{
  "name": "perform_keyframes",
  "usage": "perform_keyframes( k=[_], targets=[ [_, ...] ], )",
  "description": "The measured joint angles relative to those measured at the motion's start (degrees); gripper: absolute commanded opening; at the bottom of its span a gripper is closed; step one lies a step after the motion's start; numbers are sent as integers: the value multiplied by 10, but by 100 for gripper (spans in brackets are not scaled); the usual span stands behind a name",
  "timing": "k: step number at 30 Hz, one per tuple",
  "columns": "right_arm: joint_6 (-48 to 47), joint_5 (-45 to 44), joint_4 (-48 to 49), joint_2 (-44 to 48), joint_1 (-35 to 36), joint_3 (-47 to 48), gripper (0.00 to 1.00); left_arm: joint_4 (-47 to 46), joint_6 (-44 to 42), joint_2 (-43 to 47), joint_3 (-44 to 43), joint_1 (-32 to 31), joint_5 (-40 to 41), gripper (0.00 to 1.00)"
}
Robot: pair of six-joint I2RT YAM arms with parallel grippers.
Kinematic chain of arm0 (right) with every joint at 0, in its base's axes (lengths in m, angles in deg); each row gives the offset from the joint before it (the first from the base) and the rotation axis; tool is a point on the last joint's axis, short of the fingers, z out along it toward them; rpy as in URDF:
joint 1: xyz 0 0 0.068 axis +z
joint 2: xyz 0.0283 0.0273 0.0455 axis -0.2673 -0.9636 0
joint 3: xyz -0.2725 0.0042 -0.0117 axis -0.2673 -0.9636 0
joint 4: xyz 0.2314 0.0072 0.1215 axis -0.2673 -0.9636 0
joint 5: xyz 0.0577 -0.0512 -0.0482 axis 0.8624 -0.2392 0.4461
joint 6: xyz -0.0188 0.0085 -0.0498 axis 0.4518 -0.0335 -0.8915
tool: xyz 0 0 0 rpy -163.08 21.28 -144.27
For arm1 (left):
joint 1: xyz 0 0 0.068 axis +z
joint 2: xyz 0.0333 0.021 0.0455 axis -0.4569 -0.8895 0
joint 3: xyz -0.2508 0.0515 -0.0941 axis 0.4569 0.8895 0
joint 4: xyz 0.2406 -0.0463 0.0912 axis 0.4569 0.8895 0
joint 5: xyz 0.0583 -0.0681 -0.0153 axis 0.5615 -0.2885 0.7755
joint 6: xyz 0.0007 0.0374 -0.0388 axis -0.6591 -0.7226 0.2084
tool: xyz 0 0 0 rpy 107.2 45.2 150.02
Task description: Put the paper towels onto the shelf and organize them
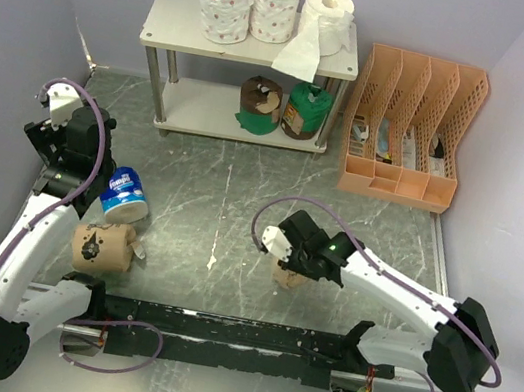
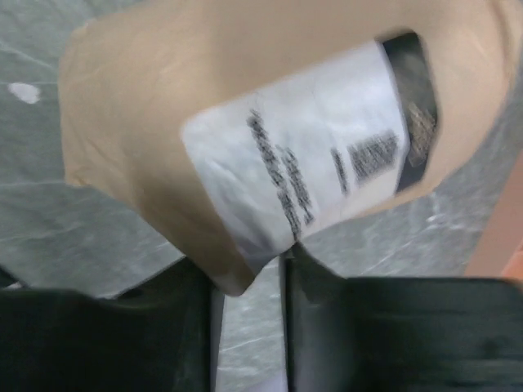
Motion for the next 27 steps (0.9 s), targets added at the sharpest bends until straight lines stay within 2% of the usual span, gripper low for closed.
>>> perform_keyframes(
  k=[1,7,13,15,20,24,27],
  targets=[
    [3,-14,13,-8,0,-5,0,0,0,0,0,0,0,96],
    [15,-57,72,-33,4,-13,0,0,0,0,0,0,0,96],
    [27,-32,90,-5,3,-5,0,0,0,0,0,0,-1,96],
    [43,12,82,9,-3,25,0,0,0,-2,0,0,-1,96],
    [119,187,67,-11,-20,206,0,2,0,-14,0,0,-7,96],
    [160,359,67,-75,-22,352,0,3,-2,-18,0,0,-4,96],
    [187,486,73,-129,-22,401,0,3,-7,-19,0,0,2,96]
  ],
)
